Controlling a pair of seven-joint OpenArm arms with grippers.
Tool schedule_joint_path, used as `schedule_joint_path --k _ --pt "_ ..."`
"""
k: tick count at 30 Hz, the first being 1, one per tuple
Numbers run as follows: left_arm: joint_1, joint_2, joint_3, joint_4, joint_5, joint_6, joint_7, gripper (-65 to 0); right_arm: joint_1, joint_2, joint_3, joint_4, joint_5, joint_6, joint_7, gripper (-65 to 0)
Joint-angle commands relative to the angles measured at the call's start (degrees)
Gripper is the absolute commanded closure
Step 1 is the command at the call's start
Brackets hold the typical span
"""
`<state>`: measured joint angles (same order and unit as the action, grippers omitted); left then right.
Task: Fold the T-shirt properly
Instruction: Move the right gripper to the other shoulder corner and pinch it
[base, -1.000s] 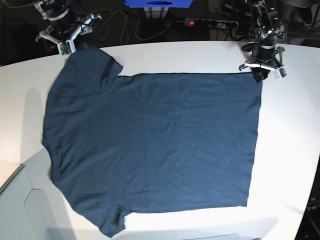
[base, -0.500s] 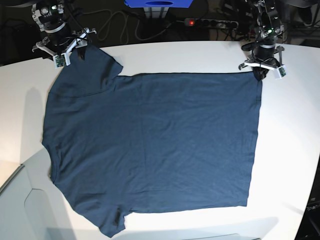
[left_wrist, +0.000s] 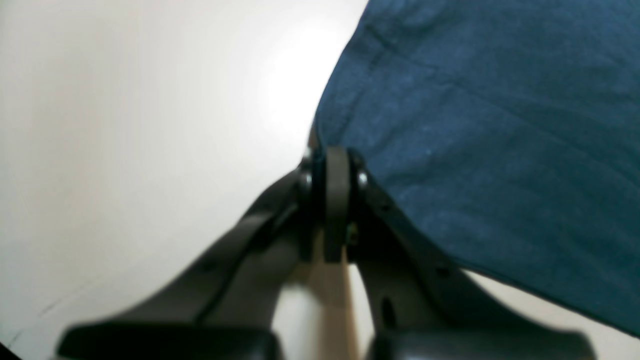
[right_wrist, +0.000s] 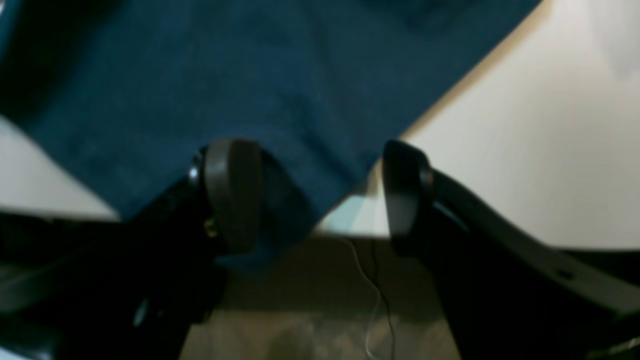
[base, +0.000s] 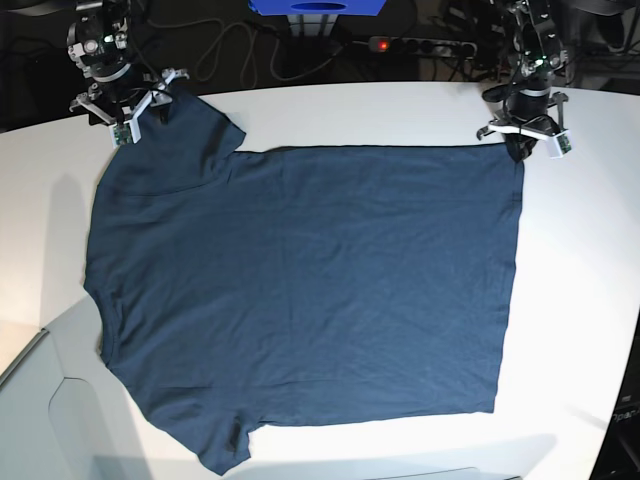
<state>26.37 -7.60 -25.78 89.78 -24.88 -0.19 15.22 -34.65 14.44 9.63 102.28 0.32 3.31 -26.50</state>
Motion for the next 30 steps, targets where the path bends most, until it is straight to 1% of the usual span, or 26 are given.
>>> schedule_joint_path --k 1,2,4,5,8,9,10,11,12,14,16,17,19,22,30 --pt "0.4 -0.3 -0.2 1.0 0.0 0.1 0.1 0.0 0.2 0.1 0.2 -0.2 0.0 1.0 -0.1 -36.6" --pt "0.4 -0.3 -0.2 1.0 0.0 0.1 0.1 0.0 0.4 0.1 0.2 -0.8 0.0 1.7 -0.1 -36.5" --pt "0.4 -0.2 -0.5 1.0 0.0 0.1 0.1 0.0 0.8 -0.3 0.5 -1.2 0.2 5.9 -0.2 -36.0" --pt "0.4 -0.2 -0.5 1.0 0.0 0.1 0.1 0.0 0.8 -1.1 0.9 -1.3 0.8 7.6 -0.4 -35.9" --pt "0.4 -0.2 -0.5 1.0 0.0 0.1 0.1 0.0 1.2 -2.3 3.8 -1.6 2.2 10.8 -3.2 -35.6" --pt "0.5 -0.2 -0.5 1.0 0.0 0.1 0.1 0.0 1.9 -2.7 4.6 -1.7 2.5 12.4 -4.3 -34.3" --pt "0.6 -0.2 -0.5 0.9 0.0 0.1 0.1 0.0 2.3 -3.0 5.1 -1.7 2.5 14.0 -5.5 -32.2" --pt "0.9 -0.3 -0.5 0.9 0.0 0.1 0.1 0.0 2.8 -3.3 5.5 -1.8 2.3 15.9 -6.6 -28.9" --pt "1.1 -0.3 -0.5 1.0 0.0 0.1 0.1 0.0 3.0 -3.5 6.1 -1.9 2.4 17.1 -7.4 -25.4" --pt "1.1 -0.2 -0.5 1.1 0.0 0.1 0.1 0.0 3.2 -3.7 6.9 -2.0 2.4 19.4 -8.3 -15.6" --pt "1.1 -0.2 -0.5 1.1 0.0 0.1 0.1 0.0 3.2 -4.0 7.9 -2.0 2.3 19.9 -8.5 -4.2" --pt "1.1 -0.2 -0.5 1.1 0.0 0.1 0.1 0.0 3.2 -4.0 8.3 -2.0 2.2 19.9 -8.5 0.0" --pt "1.1 -0.2 -0.5 1.1 0.0 0.1 0.1 0.0 3.2 -3.8 8.3 -2.0 2.2 19.9 -8.5 -1.1" --pt "1.2 -0.2 -0.5 1.2 0.0 0.1 0.1 0.0 2.9 -3.6 8.5 -1.0 2.2 19.9 -8.2 -0.2" --pt "3.9 -0.2 -0.5 6.7 0.0 0.1 0.1 0.0 0.9 -3.8 13.1 6.8 2.3 21.3 -8.5 -0.2"
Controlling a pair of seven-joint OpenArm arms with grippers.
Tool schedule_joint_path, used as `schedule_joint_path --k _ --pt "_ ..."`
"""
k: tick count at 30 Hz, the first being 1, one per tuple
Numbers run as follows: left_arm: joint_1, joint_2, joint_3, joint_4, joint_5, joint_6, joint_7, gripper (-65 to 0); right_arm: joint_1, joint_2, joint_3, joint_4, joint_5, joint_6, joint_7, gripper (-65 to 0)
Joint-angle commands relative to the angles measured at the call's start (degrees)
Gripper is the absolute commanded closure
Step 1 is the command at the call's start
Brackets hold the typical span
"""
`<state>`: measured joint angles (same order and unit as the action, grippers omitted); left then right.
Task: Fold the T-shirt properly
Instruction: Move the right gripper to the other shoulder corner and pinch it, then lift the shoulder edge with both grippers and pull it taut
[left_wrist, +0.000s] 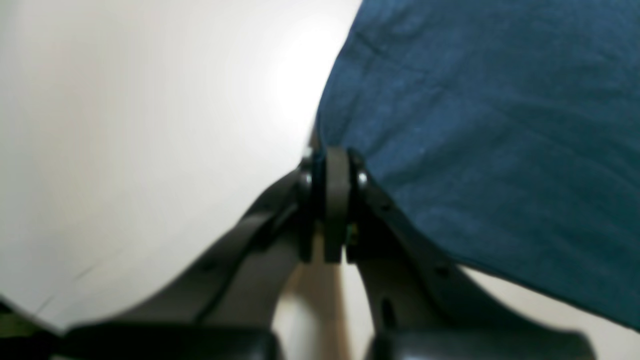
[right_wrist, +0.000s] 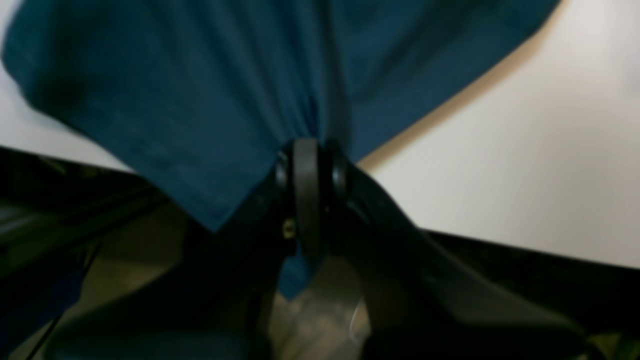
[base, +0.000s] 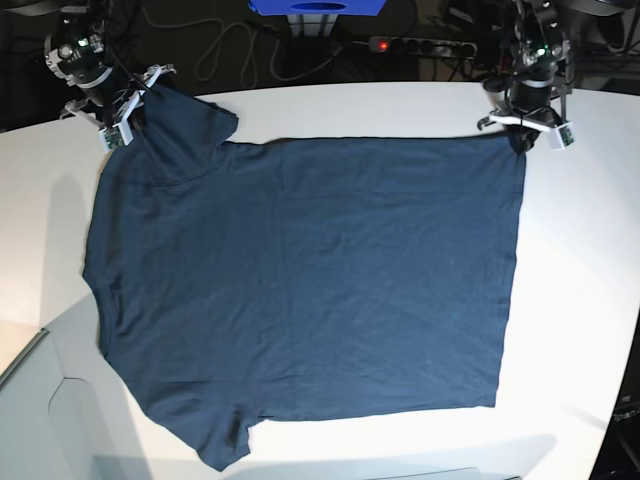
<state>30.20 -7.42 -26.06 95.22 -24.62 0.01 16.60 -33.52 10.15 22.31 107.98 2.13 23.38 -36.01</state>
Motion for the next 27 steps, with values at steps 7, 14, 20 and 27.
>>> schedule_joint_path --k 7,14,20,27 --pt "3.2 -0.3 -0.3 5.5 -0.3 -0.1 -1.3 0.0 -3.4 0.4 2.8 8.4 0.6 1.2 1.4 -0.2" --pt "6.9 -0.2 -0.3 6.9 -0.5 -0.1 -1.5 0.0 -5.6 0.4 2.9 10.2 0.6 1.2 1.6 -0.2" --pt "9.1 -0.2 -0.4 6.9 -0.6 -0.1 -1.6 0.0 -6.3 0.4 4.7 10.2 0.6 1.2 1.6 -0.2" --pt "11.1 -0.1 -0.4 7.4 -0.6 0.0 -1.8 0.0 -6.4 0.3 7.1 10.2 0.6 4.4 1.6 -0.2"
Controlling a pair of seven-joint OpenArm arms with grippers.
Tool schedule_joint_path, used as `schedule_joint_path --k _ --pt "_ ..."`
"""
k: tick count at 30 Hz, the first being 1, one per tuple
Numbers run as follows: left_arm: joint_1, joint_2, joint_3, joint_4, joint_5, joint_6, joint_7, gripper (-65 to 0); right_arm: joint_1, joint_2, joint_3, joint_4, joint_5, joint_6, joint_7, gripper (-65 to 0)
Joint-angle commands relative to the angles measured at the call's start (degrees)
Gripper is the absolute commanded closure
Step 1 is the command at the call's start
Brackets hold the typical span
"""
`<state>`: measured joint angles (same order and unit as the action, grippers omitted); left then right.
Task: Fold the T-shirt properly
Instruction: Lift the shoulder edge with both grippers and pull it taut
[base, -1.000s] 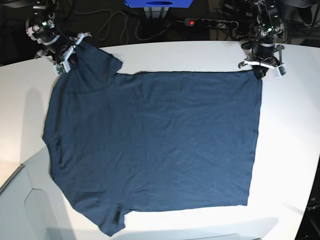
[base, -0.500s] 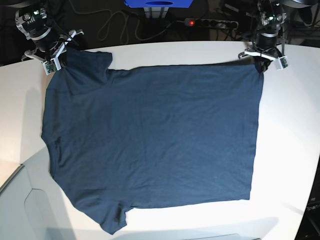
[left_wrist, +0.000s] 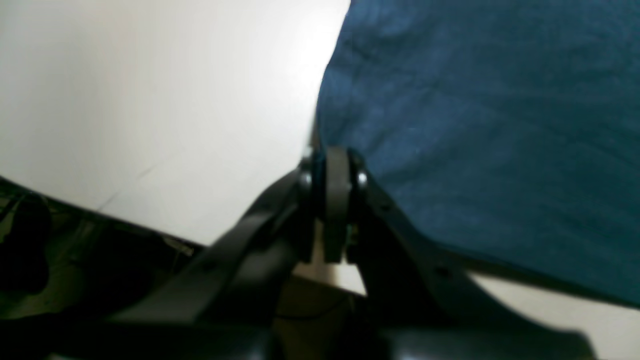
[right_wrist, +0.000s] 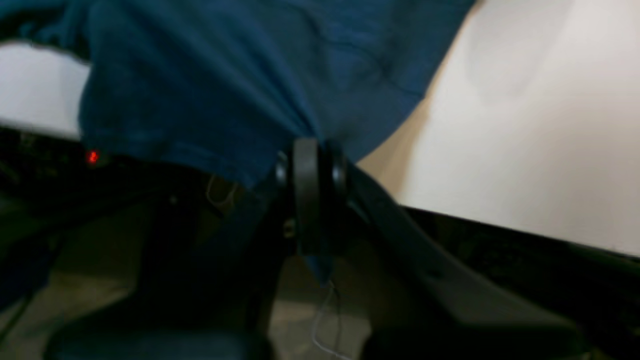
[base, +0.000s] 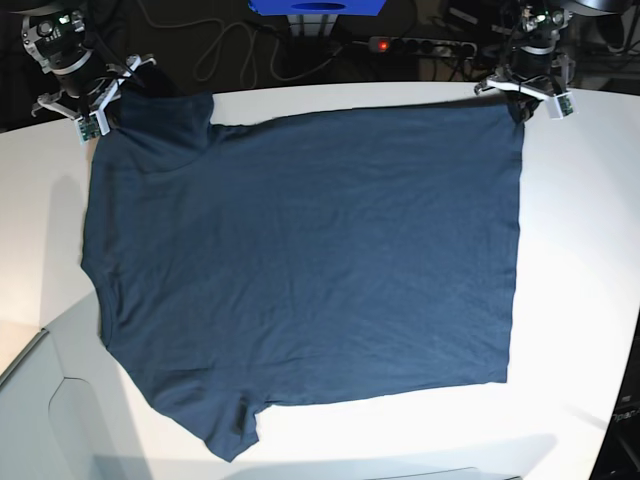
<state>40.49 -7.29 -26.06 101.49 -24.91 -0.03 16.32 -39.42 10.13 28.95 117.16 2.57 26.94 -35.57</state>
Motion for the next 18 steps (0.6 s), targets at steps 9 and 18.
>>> schedule_joint_path --k 9,18 --pt "-0.2 -0.2 -0.4 2.0 -0.1 0.3 -1.5 0.0 0.7 -0.8 0.5 1.1 -0.1 1.5 1.2 -0.2" --pt "-8.2 -0.2 -0.4 2.1 0.1 0.4 -1.1 0.0 10.6 -0.5 0.3 0.9 -0.2 1.5 0.5 -0.2"
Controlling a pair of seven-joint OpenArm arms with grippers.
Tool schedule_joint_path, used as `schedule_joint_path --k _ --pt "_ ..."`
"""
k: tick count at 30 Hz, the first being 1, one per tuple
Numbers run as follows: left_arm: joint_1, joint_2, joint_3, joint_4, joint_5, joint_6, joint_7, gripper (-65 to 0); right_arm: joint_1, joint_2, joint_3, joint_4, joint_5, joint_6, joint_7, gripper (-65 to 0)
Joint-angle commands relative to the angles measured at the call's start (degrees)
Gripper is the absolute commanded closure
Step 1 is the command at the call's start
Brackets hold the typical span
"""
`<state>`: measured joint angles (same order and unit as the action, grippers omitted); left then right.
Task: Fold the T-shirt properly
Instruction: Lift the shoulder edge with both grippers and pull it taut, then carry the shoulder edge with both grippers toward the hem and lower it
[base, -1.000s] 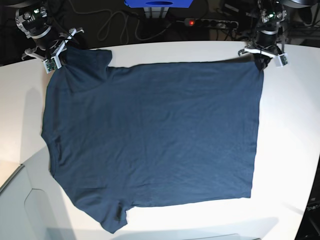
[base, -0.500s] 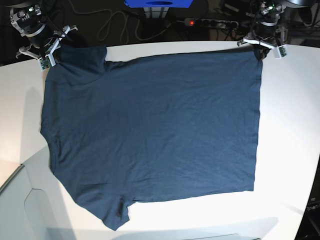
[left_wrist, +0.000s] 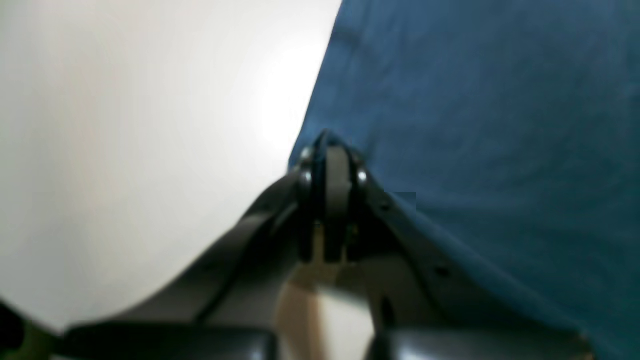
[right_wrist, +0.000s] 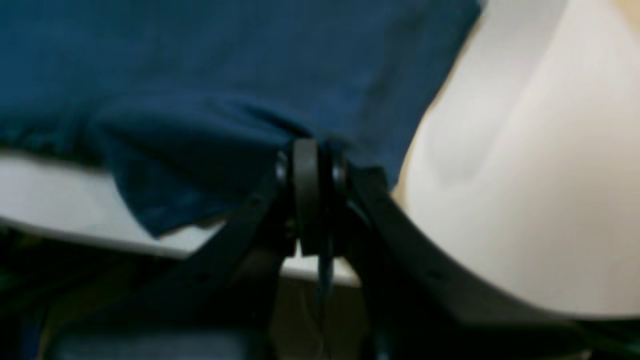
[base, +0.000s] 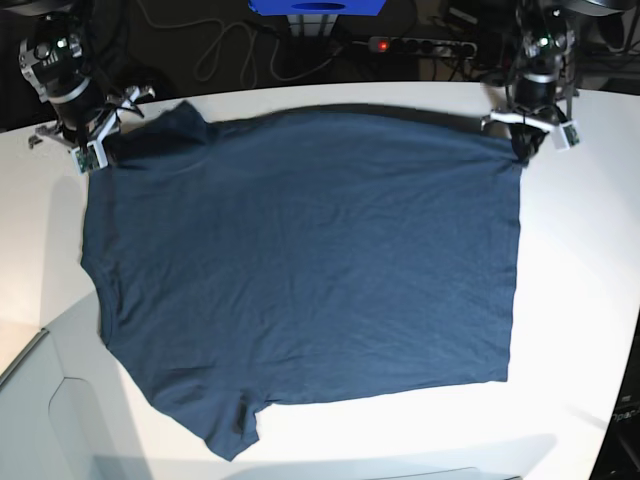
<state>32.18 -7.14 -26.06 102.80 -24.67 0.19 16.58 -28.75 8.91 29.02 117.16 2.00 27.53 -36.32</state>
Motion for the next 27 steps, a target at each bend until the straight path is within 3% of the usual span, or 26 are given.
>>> schedule_joint_path --k 1,17,27 --pt "-0.8 -0.4 -0.4 0.6 -0.2 0.2 -1.3 0.0 1.2 0.7 0.2 0.7 0.4 0.9 1.2 -0.2" --pt "-15.6 -0.9 0.0 -0.6 -0.1 0.2 -1.2 0.0 29.5 0.8 -0.1 -16.5 0.3 0.9 -3.6 -0.2" --pt "-21.3 -1.1 0.3 -6.5 -0.1 -0.1 -1.2 0.0 42.3 2.4 -7.4 -30.1 0.2 0.7 -2.8 -0.2"
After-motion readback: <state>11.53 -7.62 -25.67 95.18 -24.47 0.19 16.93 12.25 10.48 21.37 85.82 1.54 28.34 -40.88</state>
